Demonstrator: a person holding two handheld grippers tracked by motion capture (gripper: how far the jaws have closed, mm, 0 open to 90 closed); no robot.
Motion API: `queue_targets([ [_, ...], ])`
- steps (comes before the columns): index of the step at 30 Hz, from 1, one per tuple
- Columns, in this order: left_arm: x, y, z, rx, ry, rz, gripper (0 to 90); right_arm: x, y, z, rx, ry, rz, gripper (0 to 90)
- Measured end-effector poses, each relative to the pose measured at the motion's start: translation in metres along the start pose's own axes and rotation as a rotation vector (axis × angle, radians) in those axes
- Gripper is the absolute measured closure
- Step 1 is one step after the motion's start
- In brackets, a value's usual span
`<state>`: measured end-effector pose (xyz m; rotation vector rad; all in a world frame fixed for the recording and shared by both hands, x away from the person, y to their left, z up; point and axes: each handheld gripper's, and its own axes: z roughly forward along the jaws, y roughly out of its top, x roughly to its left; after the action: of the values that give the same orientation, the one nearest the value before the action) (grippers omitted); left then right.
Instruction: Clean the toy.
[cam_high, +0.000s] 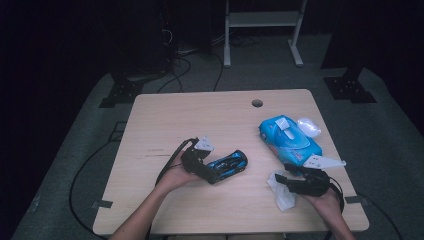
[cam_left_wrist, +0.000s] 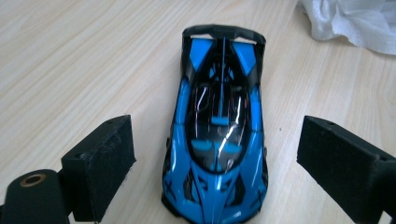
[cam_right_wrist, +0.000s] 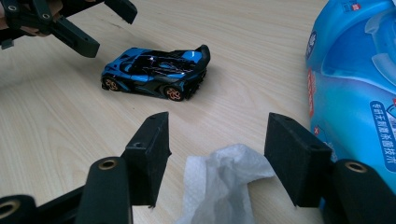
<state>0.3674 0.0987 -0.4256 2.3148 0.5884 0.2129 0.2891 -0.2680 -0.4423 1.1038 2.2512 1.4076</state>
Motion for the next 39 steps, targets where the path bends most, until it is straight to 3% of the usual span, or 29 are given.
queue_targets([
  [18,0.0,-0.035,-0.022,-0.03,0.037,-0.035,9.8,0.001,-0.001,0.001,0.006,-0.002,0.002,37.5],
  [39,-0.005,-0.069,-0.029,-0.041,0.042,-0.085,9.9,0.003,-0.004,0.002,0.014,-0.001,-0.004,36.0],
])
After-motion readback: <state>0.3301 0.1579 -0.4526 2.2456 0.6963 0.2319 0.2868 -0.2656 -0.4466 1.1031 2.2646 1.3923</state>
